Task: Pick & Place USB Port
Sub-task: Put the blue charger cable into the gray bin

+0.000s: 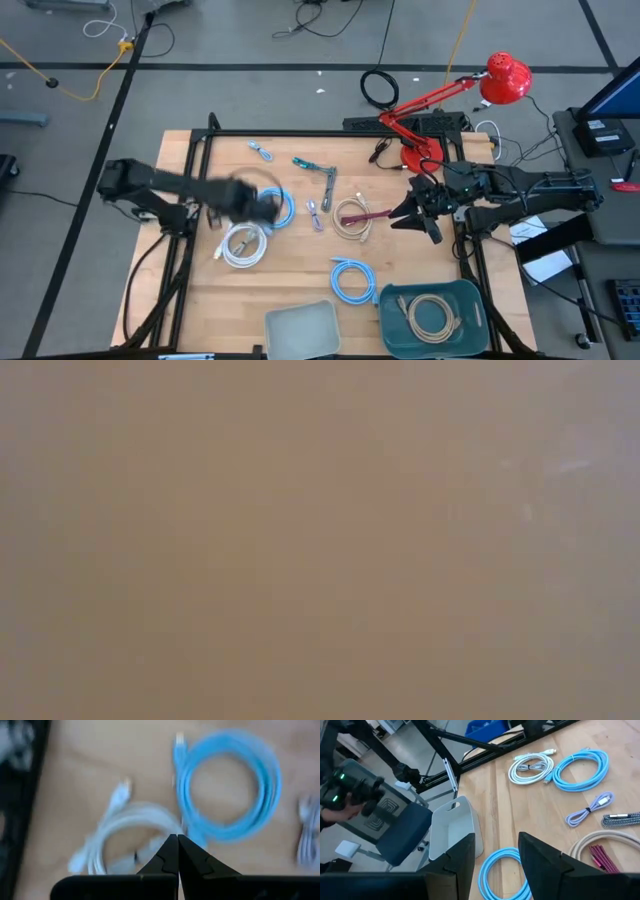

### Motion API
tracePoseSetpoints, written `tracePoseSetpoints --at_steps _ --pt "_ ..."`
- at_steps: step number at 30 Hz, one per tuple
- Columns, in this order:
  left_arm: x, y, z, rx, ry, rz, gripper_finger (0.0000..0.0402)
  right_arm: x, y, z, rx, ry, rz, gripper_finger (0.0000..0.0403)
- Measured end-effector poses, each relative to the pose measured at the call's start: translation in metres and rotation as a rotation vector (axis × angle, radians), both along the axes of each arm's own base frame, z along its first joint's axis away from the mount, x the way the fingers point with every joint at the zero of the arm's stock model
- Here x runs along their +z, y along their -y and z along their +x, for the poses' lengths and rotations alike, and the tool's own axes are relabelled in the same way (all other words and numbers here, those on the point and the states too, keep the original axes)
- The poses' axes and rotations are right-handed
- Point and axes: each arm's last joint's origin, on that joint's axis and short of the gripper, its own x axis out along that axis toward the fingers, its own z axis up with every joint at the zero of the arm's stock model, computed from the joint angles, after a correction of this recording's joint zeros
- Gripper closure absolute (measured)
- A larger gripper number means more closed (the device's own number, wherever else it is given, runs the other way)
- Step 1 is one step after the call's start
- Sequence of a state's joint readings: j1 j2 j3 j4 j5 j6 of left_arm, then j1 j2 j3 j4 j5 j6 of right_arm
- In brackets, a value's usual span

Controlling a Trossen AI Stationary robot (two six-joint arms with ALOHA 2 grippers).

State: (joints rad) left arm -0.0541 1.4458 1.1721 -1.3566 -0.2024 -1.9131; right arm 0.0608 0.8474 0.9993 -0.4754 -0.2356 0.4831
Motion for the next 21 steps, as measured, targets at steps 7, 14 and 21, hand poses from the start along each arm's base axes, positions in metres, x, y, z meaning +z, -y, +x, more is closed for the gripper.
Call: tracePoseSetpoints --at_steps 7,14,21 --pt "0.015 -0.104 -0.024 0.055 0.097 -0.024 0.0401 -0.001 0.0 0.0 -0.012 -0.01 0.016 0.0259" --pt "0.005 -0.179 -0.032 -0.026 0.259 -0.003 0.0401 -0.013 0.001 0.003 -0.076 -0.046 0.04 0.0259" --pt "-0.031 -0.222 -0.039 -0.062 0.236 -0.116 0.0401 -0.02 0.003 0.007 -0.159 -0.028 0.081 0.0259"
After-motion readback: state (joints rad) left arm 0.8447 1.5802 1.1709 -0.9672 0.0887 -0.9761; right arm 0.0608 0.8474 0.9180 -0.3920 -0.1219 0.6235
